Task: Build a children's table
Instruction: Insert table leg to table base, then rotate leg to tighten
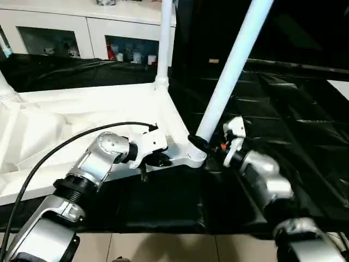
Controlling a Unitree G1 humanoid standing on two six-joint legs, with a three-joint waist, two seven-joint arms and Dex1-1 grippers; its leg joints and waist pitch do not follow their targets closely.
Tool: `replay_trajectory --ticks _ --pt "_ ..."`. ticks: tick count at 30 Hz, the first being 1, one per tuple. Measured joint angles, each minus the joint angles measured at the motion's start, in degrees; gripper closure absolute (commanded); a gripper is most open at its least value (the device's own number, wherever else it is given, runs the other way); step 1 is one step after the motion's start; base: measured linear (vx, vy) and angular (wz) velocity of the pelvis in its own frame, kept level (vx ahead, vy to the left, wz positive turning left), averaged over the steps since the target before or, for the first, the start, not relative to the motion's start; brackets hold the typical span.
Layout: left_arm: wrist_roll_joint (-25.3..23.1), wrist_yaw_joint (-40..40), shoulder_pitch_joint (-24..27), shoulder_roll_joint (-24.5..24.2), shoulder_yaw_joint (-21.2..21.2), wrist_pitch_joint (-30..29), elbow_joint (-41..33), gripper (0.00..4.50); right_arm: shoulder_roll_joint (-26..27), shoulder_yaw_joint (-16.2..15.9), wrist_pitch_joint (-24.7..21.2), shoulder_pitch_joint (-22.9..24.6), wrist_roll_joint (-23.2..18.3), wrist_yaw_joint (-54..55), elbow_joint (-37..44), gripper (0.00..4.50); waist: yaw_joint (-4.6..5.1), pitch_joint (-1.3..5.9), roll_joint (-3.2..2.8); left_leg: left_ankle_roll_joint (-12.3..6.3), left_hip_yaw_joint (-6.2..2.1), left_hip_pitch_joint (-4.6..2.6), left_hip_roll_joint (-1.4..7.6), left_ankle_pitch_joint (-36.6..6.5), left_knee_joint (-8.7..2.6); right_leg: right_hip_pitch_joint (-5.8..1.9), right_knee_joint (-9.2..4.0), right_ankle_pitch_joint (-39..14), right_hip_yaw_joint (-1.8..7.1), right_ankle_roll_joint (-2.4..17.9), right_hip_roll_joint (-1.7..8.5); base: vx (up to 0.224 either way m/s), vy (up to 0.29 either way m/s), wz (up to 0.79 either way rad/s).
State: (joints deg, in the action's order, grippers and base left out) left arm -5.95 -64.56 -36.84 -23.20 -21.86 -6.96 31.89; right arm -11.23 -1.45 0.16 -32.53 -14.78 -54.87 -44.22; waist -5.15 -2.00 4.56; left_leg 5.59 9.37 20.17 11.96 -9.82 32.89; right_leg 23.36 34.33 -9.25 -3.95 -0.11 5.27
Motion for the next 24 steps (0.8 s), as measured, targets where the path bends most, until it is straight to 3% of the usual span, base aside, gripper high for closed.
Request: replay_trajectory --ticks 8,24 --pt "-0.1 -3.7 0.2 -1.7 -1.6 2.4 -0.6 4.50 -3.0 -4.0 1.5 0.2 2.0 -8.2 0.2 2.59 -0.09 0.67 0.62 0.01 0.28 -0.16 -0.03 0.0 -0.58 -0.27 -0.31 -0.3 -0.02 0.0 -0.02 0.000 0.000 0.00" --pt "-0.7 -4.3 0.2 -1.5 -1.7 3.5 -0.1 4.50 -1.4 -2.4 6.8 4.8 1.3 -6.7 1.1 2.59 -0.02 0.90 0.62 0.02 0.14 -0.22 -0.03 0.0 -0.68 -0.39 -0.35 -0.4 -0.01 0.0 -0.02 0.000 0.000 0.00"
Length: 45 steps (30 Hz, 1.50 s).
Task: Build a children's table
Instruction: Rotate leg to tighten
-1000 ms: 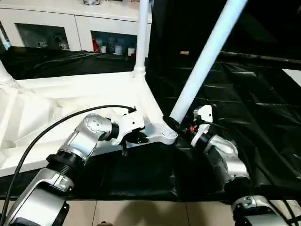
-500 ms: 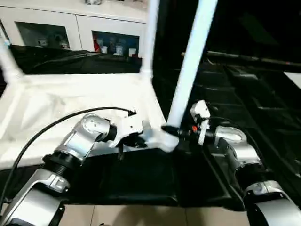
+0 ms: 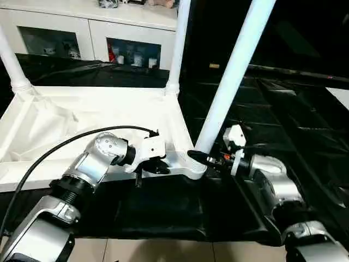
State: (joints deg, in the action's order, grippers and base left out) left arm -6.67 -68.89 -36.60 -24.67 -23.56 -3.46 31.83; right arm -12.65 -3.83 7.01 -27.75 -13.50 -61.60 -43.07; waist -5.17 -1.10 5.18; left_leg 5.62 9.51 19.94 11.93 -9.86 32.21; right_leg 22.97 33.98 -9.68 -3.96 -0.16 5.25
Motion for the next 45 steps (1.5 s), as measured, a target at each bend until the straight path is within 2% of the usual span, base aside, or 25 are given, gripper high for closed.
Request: replay_trajectory --ticks 11,16,18,20,21,22,23,24,25,26,27,28,29,30,31,32,33,39,45 --pt "-0.7 -0.1 -1.1 0.4 -0.3 1.2 2.4 4.50 0.7 0.6 0.2 -1.1 0.0 1.1 -1.9 2.59 0.07 0.03 0.03 0.00 -0.03 -0.06 0.00 0.0 -0.03 -0.05 -0.01 0.0 0.00 0.0 0.00 0.000 0.000 0.00" --pt "-1.9 5.5 -2.5 3.4 0.6 -1.9 5.2 4.50 2.6 0.9 2.0 -2.7 1.0 11.1 -5.6 2.59 0.47 -0.11 -0.14 0.00 -0.17 -0.76 -0.02 0.0 0.03 -0.17 -0.27 -0.1 -0.07 -0.1 0.00 0.000 0.000 0.00" --pt "-2.1 8.8 -3.4 5.4 1.4 -4.7 6.9 4.50 3.9 1.2 2.4 -4.1 1.9 17.8 -7.5 2.60 1.24 -0.33 -0.58 -0.01 -0.70 -0.90 -0.02 0.0 -0.04 -0.64 -1.29 -0.1 -0.94 -0.1 0.05 -0.069 0.013 -0.05" --pt "-2.1 11.8 -4.1 7.4 2.0 -7.4 8.0 4.50 5.0 1.4 2.5 -5.6 2.4 23.5 -9.0 2.60 2.22 -0.72 -1.23 -0.05 -1.65 -0.90 0.09 0.0 -0.24 -1.60 -3.12 -0.1 -2.57 -0.1 0.15 -0.062 0.043 -0.05" --pt "-2.2 14.0 -4.6 9.0 2.5 -8.9 8.9 4.50 5.8 2.1 2.4 -6.2 2.8 27.2 -10.3 2.60 2.62 -1.04 -1.80 -0.06 -2.15 -0.89 0.28 0.0 -0.35 -2.22 -4.04 -0.1 -3.40 -0.1 0.17 -0.058 0.054 -0.07" --pt "-2.1 16.6 -5.3 10.6 3.1 -10.8 9.9 4.50 6.4 2.6 2.4 -7.4 2.9 30.9 -11.6 2.60 2.90 -1.23 -1.96 -0.06 -2.25 -0.76 0.31 0.0 -0.52 -2.73 -4.07 -0.7 -3.61 0.3 0.19 -0.069 0.054 -0.09" --pt "-2.1 19.6 -6.1 12.9 3.7 -13.0 10.9 4.50 7.3 3.6 2.3 -8.6 3.1 35.4 -13.2 2.60 2.93 -1.66 -2.31 -0.06 -2.17 -0.54 0.41 0.0 -0.63 -2.90 -3.01 -1.5 -3.59 0.8 0.12 -0.112 0.025 0.11" --pt "-2.3 23.2 -7.1 15.2 4.0 -15.4 12.1 4.50 7.7 4.6 2.3 -9.5 3.1 39.9 -14.3 2.60 2.39 -1.77 -1.84 -0.06 -0.65 -0.58 0.61 0.0 -0.64 -2.63 1.03 -3.7 -2.72 3.0 0.24 -0.112 0.025 0.11" --pt "-2.3 26.0 -7.2 17.1 4.7 -16.9 12.4 4.50 8.4 5.4 2.3 -10.5 3.0 43.2 -15.4 2.60 1.68 -1.63 -0.64 -0.06 1.42 -0.98 0.53 0.0 -0.69 -2.86 3.46 -5.0 -0.69 2.3 0.37 -0.048 -0.065 0.26" --pt "-2.3 28.5 -7.5 18.5 5.6 -18.2 12.4 4.50 9.3 6.0 2.0 -12.0 3.0 47.6 -16.8 2.60 1.39 -1.60 0.61 -0.15 1.78 -1.31 0.20 -1.0 1.03 -1.87 4.23 -5.5 0.42 -0.4 0.37 0.080 -0.104 0.10" --pt "-2.2 29.7 -7.6 19.6 6.0 -19.2 12.1 4.50 10.0 6.2 1.9 -13.0 3.1 50.2 -17.7 2.60 0.71 -1.51 0.07 -0.44 0.98 -1.55 0.24 -3.0 2.74 -1.21 4.19 -5.5 0.06 -0.4 0.43 0.080 -0.104 0.10" --pt "-2.1 30.5 -7.6 20.3 6.4 -20.3 11.7 4.50 10.6 6.3 1.8 -14.0 3.2 52.6 -18.3 2.60 0.20 -0.99 -1.11 -0.38 -0.99 -1.41 -0.20 -3.4 3.17 -1.14 3.93 -5.5 -1.00 -0.4 0.51 0.145 -0.005 -0.42" --pt "-2.0 31.1 -7.9 21.0 6.5 -21.6 11.0 4.50 11.0 6.4 1.8 -14.6 3.4 54.7 -18.4 2.60 0.11 -0.50 -1.88 0.77 -2.03 -0.87 -0.43 -2.8 2.49 -0.87 3.14 -5.3 -1.66 -0.2 0.29 0.089 0.020 -0.34" --pt "-2.0 31.8 -7.7 21.6 6.5 -22.4 10.5 4.50 11.2 6.6 1.8 -14.9 3.5 55.8 -18.8 2.60 0.23 -0.37 -1.37 1.00 -1.95 -0.81 -0.30 -2.5 1.70 -0.77 2.51 -4.6 -1.49 0.4 -0.04 0.089 0.020 -0.34" --pt "-2.0 32.4 -7.7 21.9 6.6 -23.1 10.3 4.50 11.5 6.8 1.8 -15.2 3.7 56.8 -19.3 2.60 0.26 -0.26 -0.66 0.95 -1.31 -0.89 -0.18 -2.0 1.37 -0.71 2.11 -2.6 -1.18 0.8 -0.06 0.013 -0.044 0.19" --pt "-2.0 33.0 -7.2 22.2 6.8 -23.6 9.8 4.50 11.9 6.8 1.8 -15.6 4.3 57.9 -20.1 2.60 0.26 -0.45 -0.59 0.92 -0.84 -0.90 0.04 -1.9 1.33 -0.75 2.23 -2.2 -1.04 0.8 -0.14 0.000 0.000 0.00" --pt "-2.0 33.1 -7.1 22.2 6.8 -23.9 9.7 4.50 12.2 6.9 1.8 -15.8 4.4 58.4 -20.5 2.60 0.39 -0.39 -0.43 0.93 -0.78 -0.97 0.01 -1.9 0.99 -0.81 2.07 -2.3 -0.98 0.8 -0.21 0.000 0.000 0.00" --pt "-2.0 33.0 -7.0 21.1 6.9 -23.2 9.6 4.50 12.6 6.9 1.8 -16.9 5.2 58.8 -21.5 2.60 0.47 -0.17 -0.28 0.94 -0.89 -0.98 -0.05 -1.9 -0.17 -0.79 1.05 -2.4 -1.09 0.5 -0.28 0.000 0.000 0.00" --pt "-2.0 32.7 -6.7 20.5 6.6 -22.6 9.4 4.50 12.7 6.8 1.8 -17.3 5.6 58.3 -22.4 2.60 0.98 -0.21 -0.31 0.94 -0.88 -0.96 -0.05 -1.9 -0.20 -0.79 1.01 -2.4 -1.09 0.5 -0.27 0.000 0.000 0.00"
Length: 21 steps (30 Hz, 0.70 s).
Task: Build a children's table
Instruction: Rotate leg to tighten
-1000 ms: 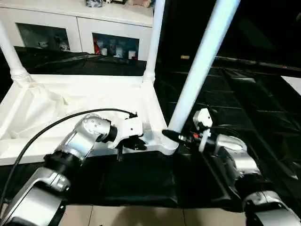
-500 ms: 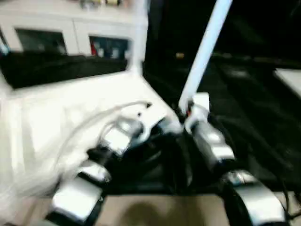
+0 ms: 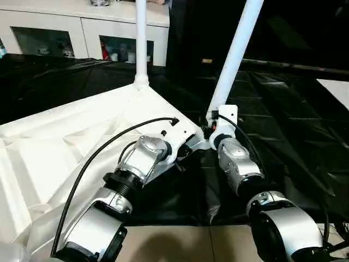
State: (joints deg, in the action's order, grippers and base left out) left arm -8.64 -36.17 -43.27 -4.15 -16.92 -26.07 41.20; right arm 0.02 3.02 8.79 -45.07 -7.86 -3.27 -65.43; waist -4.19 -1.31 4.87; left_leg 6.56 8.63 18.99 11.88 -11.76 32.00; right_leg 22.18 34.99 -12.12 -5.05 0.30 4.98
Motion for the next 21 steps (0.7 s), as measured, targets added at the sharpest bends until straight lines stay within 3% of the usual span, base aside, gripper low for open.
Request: replay_trajectory --ticks 2,3,4,13,18,21 --pt "0.0 -0.6 0.0 -0.4 -0.1 0.6 0.0 4.50 -0.2 0.0 0.2 -0.1 0.1 -1.2 -0.1 2.60 0.21 -0.01 -0.02 0.00 0.00 0.02 0.00 0.0 0.00 0.00 -0.03 0.0 0.00 0.0 0.00 0.000 0.000 0.00" --pt "0.0 -1.0 0.0 -0.7 -0.3 1.2 0.0 4.50 -0.2 0.1 0.3 -0.2 0.1 -2.0 -0.2 2.04 0.36 -0.02 -0.02 0.00 0.00 0.03 0.00 0.0 0.00 0.01 -0.03 0.0 0.00 0.0 0.00 0.000 0.000 0.00" --pt "0.0 -1.5 0.0 -1.1 -0.5 1.8 0.0 4.50 -0.5 0.1 0.5 -0.3 0.2 -3.2 -0.3 1.90 0.50 -0.04 -0.03 0.00 -0.01 0.05 0.00 0.0 0.00 0.01 -0.04 0.0 0.00 0.0 0.00 0.000 0.000 0.00" --pt "0.0 -6.1 0.1 -4.8 -1.0 5.6 -1.8 4.50 -3.4 -0.1 0.9 0.1 0.7 -14.9 -1.6 1.30 0.67 -0.65 -0.82 0.09 0.24 0.23 0.06 0.1 -0.17 0.16 -0.02 0.3 -0.04 0.5 -0.04 0.000 0.000 0.00" --pt "0.7 -11.6 0.2 -8.1 -1.8 8.5 -3.9 4.50 -7.9 -1.9 0.2 3.3 0.7 -29.8 1.8 0.86 0.72 -0.86 -1.05 -0.74 0.38 1.31 0.13 0.7 0.23 0.98 0.02 0.3 -0.05 0.6 -0.07 0.000 0.000 0.00" --pt "1.2 -15.2 0.9 -10.4 -2.1 11.0 -4.6 4.50 -10.4 -3.5 -0.9 5.2 0.7 -37.1 5.9 0.58 0.80 -0.94 -1.14 -1.03 0.48 1.33 0.14 0.5 0.34 1.07 0.03 0.2 -0.03 0.6 -0.06 0.000 0.000 0.00"
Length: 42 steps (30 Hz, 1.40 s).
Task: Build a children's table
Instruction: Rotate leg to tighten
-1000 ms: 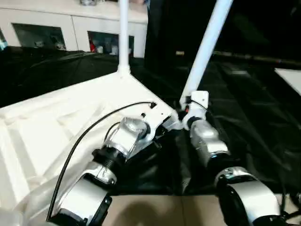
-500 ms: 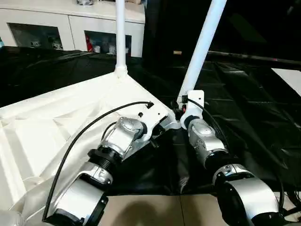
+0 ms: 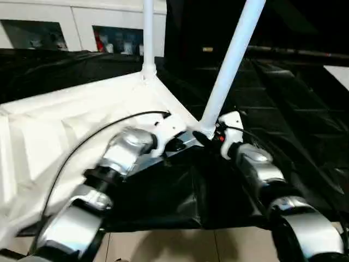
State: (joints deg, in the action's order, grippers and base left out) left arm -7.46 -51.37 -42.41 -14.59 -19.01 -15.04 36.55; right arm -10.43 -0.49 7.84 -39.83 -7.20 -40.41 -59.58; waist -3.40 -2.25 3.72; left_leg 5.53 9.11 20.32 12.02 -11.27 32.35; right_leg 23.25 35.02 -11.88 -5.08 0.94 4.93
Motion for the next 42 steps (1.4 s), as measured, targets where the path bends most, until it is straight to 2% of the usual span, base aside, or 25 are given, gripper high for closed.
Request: replay_trajectory --ticks 2,4,5,11,17,18,21,22,26,27,32,35,42 --pt "1.1 -5.2 1.7 -2.6 -0.1 3.0 -1.5 4.50 -3.7 -3.2 -1.1 3.4 0.1 -8.0 5.7 0.58 -0.14 -0.02 -0.01 -0.10 0.03 -0.03 0.02 -0.1 0.01 0.00 -0.01 0.0 -0.01 0.1 0.00 0.000 0.000 0.00" --pt "1.6 -8.3 2.3 -4.2 -0.2 4.7 -2.1 4.50 -5.5 -4.5 -1.5 4.9 0.1 -12.3 8.3 0.58 -0.20 -0.03 0.00 -0.10 0.04 -0.15 0.04 -0.1 0.07 0.00 0.01 0.0 -0.01 0.1 0.01 0.000 0.000 0.00" --pt "1.7 -9.9 2.6 -5.0 -0.3 5.3 -2.6 4.50 -6.1 -5.0 -1.9 5.6 0.1 -14.3 10.1 0.58 -0.23 -0.10 -0.18 -0.10 0.05 -0.17 0.05 -0.1 0.14 -0.01 0.02 0.0 0.00 0.1 0.01 0.000 0.000 0.00" --pt "3.4 -16.5 4.8 -6.6 -2.2 7.7 -5.5 4.50 -6.8 -5.6 -3.4 8.5 -0.9 -19.5 15.9 0.58 -1.03 -0.32 -0.54 -0.08 0.89 -0.27 0.35 0.0 0.44 -0.12 0.19 0.0 0.15 0.1 0.35 0.000 0.000 0.00" --pt "3.6 -17.4 5.5 -7.2 -2.2 8.1 -6.3 4.50 -7.3 -6.0 -4.9 9.1 -1.4 -20.3 18.8 0.58 -1.06 -0.45 -0.72 -0.06 0.95 -0.28 0.45 0.0 0.60 -0.12 0.32 0.1 0.20 0.1 0.29 0.000 0.000 0.00" --pt "3.6 -17.5 5.5 -7.3 -2.1 8.1 -6.3 4.50 -7.3 -6.1 -4.9 9.1 -1.3 -20.3 18.8 0.83 -1.06 -0.46 -0.74 -0.05 0.95 -0.28 0.47 0.0 0.60 -0.12 0.33 0.1 0.20 0.1 0.27 0.000 0.000 0.00" --pt "3.5 -17.5 5.5 -7.3 -2.1 8.1 -6.3 4.50 -7.3 -6.3 -4.8 9.1 -1.1 -20.7 18.7 0.96 -1.06 -0.46 -0.74 -0.04 1.01 -0.27 0.49 0.0 0.60 -0.12 0.35 0.1 0.21 0.1 0.25 0.000 0.000 0.00" --pt "3.5 -17.5 5.5 -7.3 -2.1 8.1 -6.3 4.50 -7.2 -6.3 -4.8 9.1 -1.1 -20.7 18.7 1.21 -1.06 -0.46 -0.74 -0.04 1.03 -0.27 0.49 0.0 0.62 -0.12 0.35 0.1 0.20 0.1 0.25 0.000 0.000 0.00" --pt "3.4 -17.4 5.5 -7.4 -2.1 8.1 -6.3 4.50 -7.2 -6.8 -4.8 9.3 -1.0 -20.6 18.8 1.41 -1.10 -0.46 -0.74 -0.04 1.09 -0.28 0.50 0.0 0.73 -0.12 0.44 0.1 0.22 0.1 0.26 0.000 0.000 0.00" --pt "3.4 -17.4 5.5 -7.3 -2.1 8.1 -6.3 4.50 -7.2 -6.8 -4.8 9.3 -1.0 -20.6 18.8 1.63 -1.12 -0.46 -0.74 -0.04 1.09 -0.29 0.50 0.0 0.74 -0.12 0.46 0.1 0.22 0.1 0.26 0.000 0.000 0.00" --pt "3.2 -17.0 5.5 -7.3 -2.1 8.0 -6.3 4.50 -7.1 -6.8 -4.8 9.3 -0.7 -20.0 18.8 1.73 -1.34 -0.46 -0.74 -0.04 1.09 -0.28 0.52 0.0 0.84 -0.12 0.62 0.1 0.23 0.1 0.26 0.000 0.000 0.00" --pt "3.0 -16.2 5.4 -7.3 -2.0 7.4 -6.0 4.50 -5.8 -6.2 -4.7 9.3 -0.9 -17.8 17.7 1.74 -1.20 -0.44 -0.71 0.01 1.09 -0.32 0.53 0.0 0.86 -0.17 0.78 0.1 0.35 0.1 0.25 0.000 0.000 0.00" --pt "-0.1 -2.4 1.4 0.3 -0.7 1.8 0.6 4.50 1.9 -0.3 -4.6 6.9 -1.1 5.9 10.8 1.75 -0.97 -0.41 -0.68 0.56 1.10 -0.63 0.40 0.0 1.02 -0.30 0.98 0.3 0.84 0.0 0.24 0.000 0.000 0.00"
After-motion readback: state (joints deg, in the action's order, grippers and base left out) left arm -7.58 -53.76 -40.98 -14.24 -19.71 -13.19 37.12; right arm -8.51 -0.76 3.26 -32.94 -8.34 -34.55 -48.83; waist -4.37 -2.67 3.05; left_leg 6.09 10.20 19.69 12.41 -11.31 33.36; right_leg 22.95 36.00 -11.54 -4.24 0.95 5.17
